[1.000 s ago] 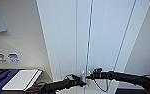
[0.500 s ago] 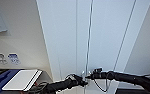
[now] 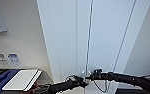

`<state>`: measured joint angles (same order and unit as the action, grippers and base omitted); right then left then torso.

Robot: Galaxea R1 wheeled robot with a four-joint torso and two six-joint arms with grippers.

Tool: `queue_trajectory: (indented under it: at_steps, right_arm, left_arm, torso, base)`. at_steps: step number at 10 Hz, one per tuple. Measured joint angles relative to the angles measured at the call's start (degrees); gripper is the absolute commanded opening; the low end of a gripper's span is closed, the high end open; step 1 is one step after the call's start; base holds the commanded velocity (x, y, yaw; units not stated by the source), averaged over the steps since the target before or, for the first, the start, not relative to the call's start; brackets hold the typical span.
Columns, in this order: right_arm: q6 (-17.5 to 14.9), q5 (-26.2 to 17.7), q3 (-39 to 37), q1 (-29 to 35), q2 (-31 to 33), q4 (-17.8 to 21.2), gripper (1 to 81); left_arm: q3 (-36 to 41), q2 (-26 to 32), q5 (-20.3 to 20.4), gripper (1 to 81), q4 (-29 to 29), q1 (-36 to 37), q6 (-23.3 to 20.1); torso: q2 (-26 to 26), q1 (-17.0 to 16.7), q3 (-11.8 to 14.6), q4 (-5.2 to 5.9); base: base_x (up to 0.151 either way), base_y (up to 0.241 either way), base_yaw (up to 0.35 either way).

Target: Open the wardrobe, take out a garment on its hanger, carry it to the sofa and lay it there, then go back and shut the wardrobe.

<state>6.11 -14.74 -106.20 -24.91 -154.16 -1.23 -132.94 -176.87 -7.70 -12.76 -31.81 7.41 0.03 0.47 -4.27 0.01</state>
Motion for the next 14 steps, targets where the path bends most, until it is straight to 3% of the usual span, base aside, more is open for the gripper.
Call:
queue_trajectory:
  at_steps: [5,10,14]
  right_arm:
    - [0.01,0.07,-0.05,-0.04,0.02,0.0,81.1]
    - [-0.07,3.55,1.24,-1.33,0.77,-0.17,81.1]
    - [-0.07,3.67,1.27,-1.44,0.57,-0.33,81.1]
  left_arm:
    - [-1.16,-0.89,0.46,81.1,-0.57,-0.28,0.46]
    - [4.96,1.99,0.99,81.1,-0.77,-0.11,0.85]
    - [7.11,2.95,1.18,81.1,-1.4,-0.27,0.83]
  torso:
    - [0.0,0.0,0.0,0.0]
    - [0.0,0.04,-0.05,0.0]
    - [0.0,0.04,-0.05,0.0]
  base:
    - [0.0,0.0,0.0]
    - [0.0,0.0,0.0]
    - [0.0,0.0,0.0]
